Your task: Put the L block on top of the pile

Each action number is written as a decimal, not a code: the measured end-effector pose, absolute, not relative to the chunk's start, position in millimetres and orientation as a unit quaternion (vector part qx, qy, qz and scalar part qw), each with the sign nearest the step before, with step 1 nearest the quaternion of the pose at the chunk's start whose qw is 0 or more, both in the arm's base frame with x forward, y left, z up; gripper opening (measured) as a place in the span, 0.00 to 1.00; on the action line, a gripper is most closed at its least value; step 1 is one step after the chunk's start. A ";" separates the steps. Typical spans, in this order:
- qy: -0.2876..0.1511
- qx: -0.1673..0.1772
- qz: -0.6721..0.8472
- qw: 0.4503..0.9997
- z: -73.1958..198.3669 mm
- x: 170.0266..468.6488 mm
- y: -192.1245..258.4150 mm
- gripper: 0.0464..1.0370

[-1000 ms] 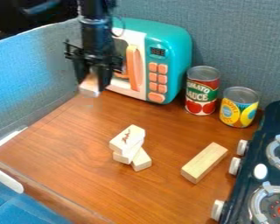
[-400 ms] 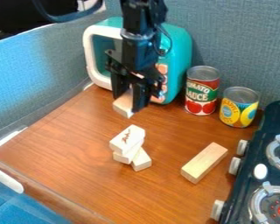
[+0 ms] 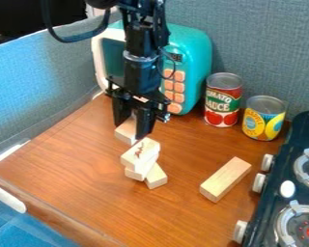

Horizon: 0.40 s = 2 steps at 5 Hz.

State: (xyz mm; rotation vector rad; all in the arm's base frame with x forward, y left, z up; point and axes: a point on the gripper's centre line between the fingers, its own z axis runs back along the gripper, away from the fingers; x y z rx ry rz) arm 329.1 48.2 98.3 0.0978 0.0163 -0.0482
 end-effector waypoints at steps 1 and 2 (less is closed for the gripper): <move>0.027 0.046 -0.018 0.998 83.9 329.4 53.1 0.51; 0.031 0.044 -0.015 0.998 81.8 328.9 53.6 0.51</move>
